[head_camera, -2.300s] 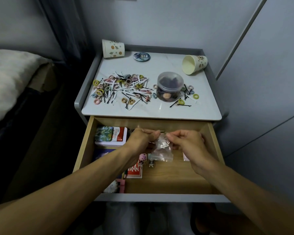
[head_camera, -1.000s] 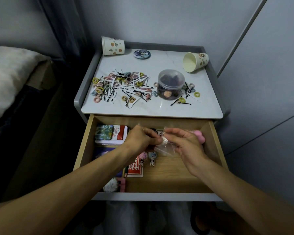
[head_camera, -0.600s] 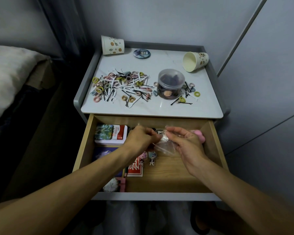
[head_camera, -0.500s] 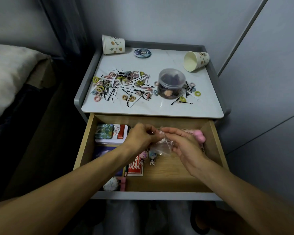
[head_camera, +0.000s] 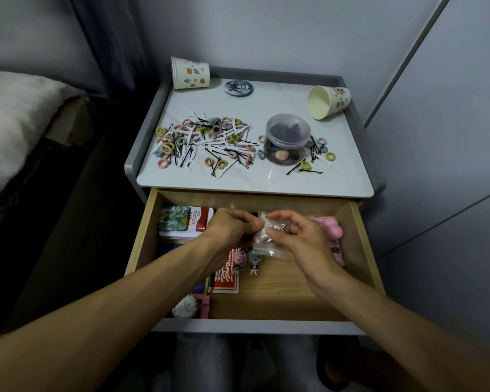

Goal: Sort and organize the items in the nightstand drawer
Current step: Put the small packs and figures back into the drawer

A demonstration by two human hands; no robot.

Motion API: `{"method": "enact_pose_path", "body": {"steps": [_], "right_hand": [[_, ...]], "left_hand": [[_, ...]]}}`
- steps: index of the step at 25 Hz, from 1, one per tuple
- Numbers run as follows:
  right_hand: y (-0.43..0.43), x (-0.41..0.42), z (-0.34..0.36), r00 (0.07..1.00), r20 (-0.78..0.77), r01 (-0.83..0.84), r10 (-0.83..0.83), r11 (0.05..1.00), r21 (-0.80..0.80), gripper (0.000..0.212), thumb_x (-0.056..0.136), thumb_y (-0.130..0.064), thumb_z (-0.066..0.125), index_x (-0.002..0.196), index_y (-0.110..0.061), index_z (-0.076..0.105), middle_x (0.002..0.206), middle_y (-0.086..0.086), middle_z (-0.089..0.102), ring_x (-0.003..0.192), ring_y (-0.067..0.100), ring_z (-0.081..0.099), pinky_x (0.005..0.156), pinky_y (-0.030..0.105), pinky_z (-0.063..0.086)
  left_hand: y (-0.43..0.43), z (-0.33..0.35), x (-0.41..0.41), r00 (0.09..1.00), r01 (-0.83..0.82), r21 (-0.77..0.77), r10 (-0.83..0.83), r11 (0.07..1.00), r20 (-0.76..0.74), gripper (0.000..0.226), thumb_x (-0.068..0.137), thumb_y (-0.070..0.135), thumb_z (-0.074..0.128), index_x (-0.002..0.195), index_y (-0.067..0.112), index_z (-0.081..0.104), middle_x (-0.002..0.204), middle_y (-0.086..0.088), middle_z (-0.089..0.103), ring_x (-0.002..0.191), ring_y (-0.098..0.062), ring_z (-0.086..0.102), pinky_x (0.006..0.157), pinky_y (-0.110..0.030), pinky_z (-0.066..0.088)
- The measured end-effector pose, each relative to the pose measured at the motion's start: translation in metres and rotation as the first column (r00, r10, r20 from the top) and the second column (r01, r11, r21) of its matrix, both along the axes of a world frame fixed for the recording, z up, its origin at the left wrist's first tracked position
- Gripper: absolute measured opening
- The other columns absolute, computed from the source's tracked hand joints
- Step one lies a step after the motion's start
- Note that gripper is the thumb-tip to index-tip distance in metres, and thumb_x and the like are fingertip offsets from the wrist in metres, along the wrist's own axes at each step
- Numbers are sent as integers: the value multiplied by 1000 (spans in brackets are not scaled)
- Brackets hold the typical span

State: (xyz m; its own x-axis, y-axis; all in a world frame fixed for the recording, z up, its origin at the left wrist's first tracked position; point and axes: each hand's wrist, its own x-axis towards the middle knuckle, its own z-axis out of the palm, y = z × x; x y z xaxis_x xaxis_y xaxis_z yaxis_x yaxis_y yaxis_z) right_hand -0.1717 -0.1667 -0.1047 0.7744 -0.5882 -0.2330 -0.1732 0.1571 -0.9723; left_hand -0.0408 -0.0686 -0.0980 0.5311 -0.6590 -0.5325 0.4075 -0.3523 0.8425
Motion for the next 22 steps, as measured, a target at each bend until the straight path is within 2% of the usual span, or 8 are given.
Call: {"method": "enact_pose_path", "body": {"steps": [3, 5, 8, 12, 16, 18, 19, 22], "right_hand": [[-9, 1, -5, 998, -53, -20, 20, 1000, 4, 26, 88, 2, 65, 107, -15, 67, 97, 3, 74, 82, 14, 72, 66, 19, 55], [-28, 2, -17, 987, -153, 39, -56, 993, -113, 27, 88, 2, 64, 105, -19, 69, 99, 4, 73, 84, 13, 70, 64, 19, 54], [-56, 0, -38, 939, -278, 122, -202, 952, -281, 35, 87, 3, 64, 98, -29, 72, 107, 6, 70, 88, 15, 70, 69, 23, 57], [-57, 10, -52, 947, -291, 79, -135, 978, -194, 37, 90, 10, 57, 116, -16, 65, 112, 4, 66, 90, 19, 68, 70, 24, 59], [-55, 22, -56, 946, -286, 79, -155, 962, -261, 36, 85, 8, 66, 110, -18, 65, 95, 0, 67, 76, 17, 66, 58, 26, 56], [-55, 25, -57, 941, -286, 91, -179, 950, -298, 38, 80, 6, 73, 108, -18, 66, 91, -1, 66, 83, 21, 66, 63, 30, 57], [-55, 24, -55, 939, -286, 99, -193, 945, -313, 39, 78, 5, 75, 108, -18, 67, 93, 0, 66, 88, 23, 65, 69, 29, 58], [-56, 16, -39, 895, -371, 68, -248, 897, -436, 37, 78, -5, 78, 111, -18, 68, 101, -2, 64, 99, 16, 60, 70, 5, 43]], "left_hand": [[-2, 3, 0, 980, 36, 98, -54, 994, 190, 12, 92, 3, 62, 85, 10, 69, 78, -8, 69, 66, -15, 63, 59, -25, 51], [-4, 9, 4, 951, 37, 143, -79, 989, 298, 16, 94, 1, 57, 93, 12, 68, 86, -8, 70, 69, -16, 62, 58, -26, 50], [-2, 17, 13, 954, 26, 152, -70, 988, 293, 21, 95, -2, 48, 97, 9, 65, 87, -10, 70, 64, -16, 60, 50, -22, 45], [-2, 21, 17, 948, 61, 171, -111, 983, 298, 30, 95, -4, 36, 97, 10, 63, 92, -12, 71, 67, -16, 61, 55, -24, 44], [-4, 23, 20, 938, 67, 169, -120, 983, 324, 28, 96, -1, 39, 97, 11, 64, 91, -9, 72, 68, -16, 64, 56, -25, 46], [-4, 21, 21, 931, 77, 175, -134, 982, 340, 28, 95, -1, 39, 95, 12, 64, 90, -8, 73, 69, -18, 64, 56, -25, 46], [-3, 21, 21, 929, 81, 171, -136, 982, 343, 29, 95, -1, 39, 94, 12, 64, 89, -9, 73, 69, -18, 64, 55, -25, 45], [-3, 26, 22, 936, 73, 142, -117, 987, 332, 28, 93, -3, 40, 91, 11, 65, 88, -11, 72, 66, -18, 62, 47, -21, 41]]}}
